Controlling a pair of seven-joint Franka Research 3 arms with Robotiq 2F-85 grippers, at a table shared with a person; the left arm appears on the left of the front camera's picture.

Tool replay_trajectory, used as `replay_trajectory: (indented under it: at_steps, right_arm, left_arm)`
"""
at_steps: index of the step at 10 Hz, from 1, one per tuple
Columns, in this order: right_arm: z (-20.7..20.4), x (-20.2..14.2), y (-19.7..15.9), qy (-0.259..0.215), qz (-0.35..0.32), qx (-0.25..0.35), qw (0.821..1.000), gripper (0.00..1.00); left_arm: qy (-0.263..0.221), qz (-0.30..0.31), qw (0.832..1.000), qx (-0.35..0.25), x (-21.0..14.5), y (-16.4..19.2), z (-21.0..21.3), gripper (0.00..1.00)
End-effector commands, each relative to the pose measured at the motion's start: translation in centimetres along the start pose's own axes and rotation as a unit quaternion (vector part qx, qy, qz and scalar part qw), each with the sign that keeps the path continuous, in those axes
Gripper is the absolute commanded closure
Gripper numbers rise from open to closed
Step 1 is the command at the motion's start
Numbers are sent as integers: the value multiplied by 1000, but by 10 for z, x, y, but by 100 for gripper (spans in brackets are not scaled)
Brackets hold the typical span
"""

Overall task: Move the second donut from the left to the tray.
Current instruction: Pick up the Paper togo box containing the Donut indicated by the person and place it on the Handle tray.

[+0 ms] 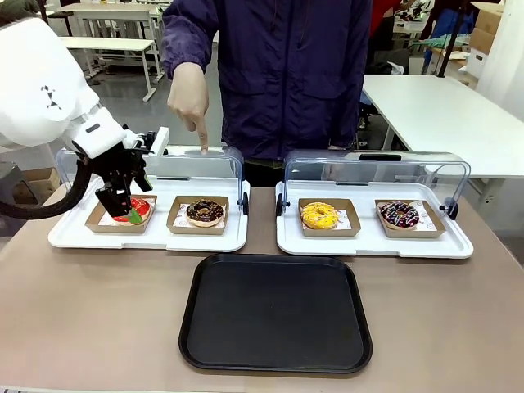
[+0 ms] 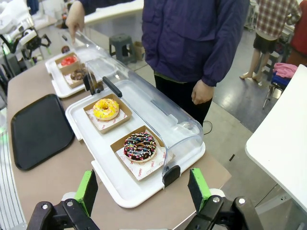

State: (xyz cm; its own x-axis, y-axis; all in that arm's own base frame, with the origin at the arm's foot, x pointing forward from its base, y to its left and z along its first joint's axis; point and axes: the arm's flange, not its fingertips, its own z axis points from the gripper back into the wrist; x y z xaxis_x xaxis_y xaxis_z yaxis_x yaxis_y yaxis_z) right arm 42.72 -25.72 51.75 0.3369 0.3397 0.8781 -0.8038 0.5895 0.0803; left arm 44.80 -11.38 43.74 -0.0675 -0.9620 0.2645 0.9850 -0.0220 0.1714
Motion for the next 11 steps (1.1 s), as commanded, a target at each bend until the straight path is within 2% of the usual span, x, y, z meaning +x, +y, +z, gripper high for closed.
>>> replay_trajectory:
  at_steps: [1, 3, 4, 6, 8, 11]
  right_arm:
    - [1, 1, 1, 0, 4, 1, 1000, 0]
    - [1, 1, 1, 0, 4, 1, 1000, 0]
    - [1, 1, 1, 0, 4, 1, 1000, 0]
    - [1, 1, 1, 0, 4, 1, 1000, 0]
    - [1, 1, 1, 0, 4, 1, 1000, 0]
    - [1, 1, 1, 0, 4, 1, 1000, 0]
  left_arm:
    - [-18, -8, 1000, 17, 8, -4, 16, 0]
    - [-3, -4, 1000, 5, 4, -1, 5, 0]
    - [11, -17, 999, 26, 18, -3, -7, 0]
    - [27, -29, 999, 15, 35, 12, -31, 0]
    - [64, -20, 998, 8, 42, 25, -60, 0]
    - [73, -21, 997, -1, 45, 36, -92, 0]
